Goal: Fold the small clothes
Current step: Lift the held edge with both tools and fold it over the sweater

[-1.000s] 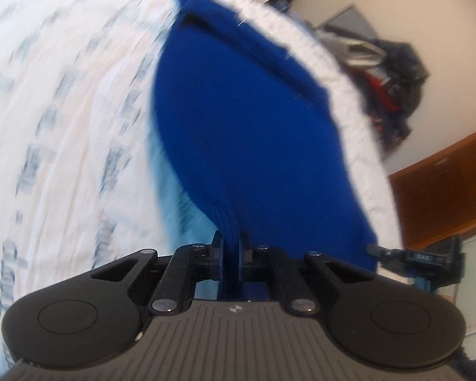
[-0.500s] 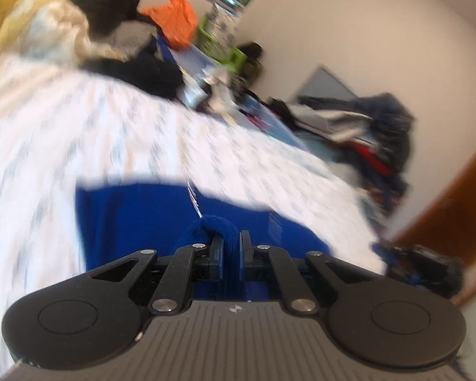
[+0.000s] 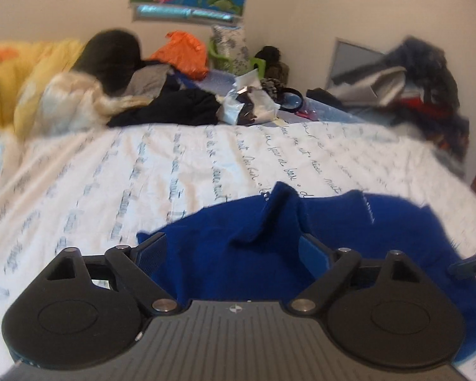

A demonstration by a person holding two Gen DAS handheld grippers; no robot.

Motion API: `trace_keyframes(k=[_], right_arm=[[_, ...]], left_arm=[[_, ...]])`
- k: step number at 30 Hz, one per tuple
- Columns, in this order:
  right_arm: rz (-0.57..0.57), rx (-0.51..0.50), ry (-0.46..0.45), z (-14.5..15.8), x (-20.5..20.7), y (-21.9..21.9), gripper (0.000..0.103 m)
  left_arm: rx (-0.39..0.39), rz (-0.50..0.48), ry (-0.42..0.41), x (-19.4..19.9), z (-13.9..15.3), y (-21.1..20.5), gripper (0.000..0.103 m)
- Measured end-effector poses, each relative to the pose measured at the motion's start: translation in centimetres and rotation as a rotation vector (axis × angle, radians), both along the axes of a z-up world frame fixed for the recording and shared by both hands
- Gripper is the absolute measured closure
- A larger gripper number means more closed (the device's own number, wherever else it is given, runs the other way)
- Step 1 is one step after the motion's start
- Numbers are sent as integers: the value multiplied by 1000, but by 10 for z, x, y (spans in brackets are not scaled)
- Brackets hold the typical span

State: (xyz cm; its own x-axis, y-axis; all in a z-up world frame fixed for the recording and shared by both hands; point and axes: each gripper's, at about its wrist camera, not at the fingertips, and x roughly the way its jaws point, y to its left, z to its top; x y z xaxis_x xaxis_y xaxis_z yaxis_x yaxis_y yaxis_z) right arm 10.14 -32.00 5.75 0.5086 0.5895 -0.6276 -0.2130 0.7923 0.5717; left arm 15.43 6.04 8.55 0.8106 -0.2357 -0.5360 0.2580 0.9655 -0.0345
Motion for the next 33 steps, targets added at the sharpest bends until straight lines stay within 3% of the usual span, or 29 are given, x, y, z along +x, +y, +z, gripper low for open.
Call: trace_keyframes(k=[3,7,8,9,12,13,17,18,19,24,27,29,31,33], right_arm=[[41,-20,53,-5,-6,19,43],[44,-75,8,-4,-20,31,44],[43,-84,6,-2,-20,34,52],[51,-95,10,-2,-20,35,70],[63,-100,17,-2,-19,38,85],[63,-92,15,-1,-19,38,85],[32,-57,-28,10,-23,30,86],[21,-48,-42,14,-23,27,86],[7,-44,-63,19,-22,23,86],[-106,-35,-172,54,-1,-13,87],[-166,-55,-214,65,30,-30,87],[-167,-130,-208,59,61,-28,86],[-175,-195,-162,37,94,-21,84],[-221,-224,-92,19,111,-18,75]], left_arm=[[69,-41,-30,9,-9,-16,6],[135,-77,-17,30,-25,-32,7],[153,-80,-18,38,-29,-36,7],[167,-82,-19,44,-31,-40,10],[156,-135,8,61,-33,-49,30],[161,-156,19,66,-35,-53,41],[165,-213,68,76,-44,-63,71],[152,-218,80,78,-45,-62,89],[133,-212,80,78,-43,-59,93],[-2,-171,27,73,-14,-31,93],[-56,-127,36,84,-2,-19,89],[-46,-81,93,98,-7,-19,75],[17,-1,148,109,-17,-23,37],[47,64,109,100,-20,-20,21]])
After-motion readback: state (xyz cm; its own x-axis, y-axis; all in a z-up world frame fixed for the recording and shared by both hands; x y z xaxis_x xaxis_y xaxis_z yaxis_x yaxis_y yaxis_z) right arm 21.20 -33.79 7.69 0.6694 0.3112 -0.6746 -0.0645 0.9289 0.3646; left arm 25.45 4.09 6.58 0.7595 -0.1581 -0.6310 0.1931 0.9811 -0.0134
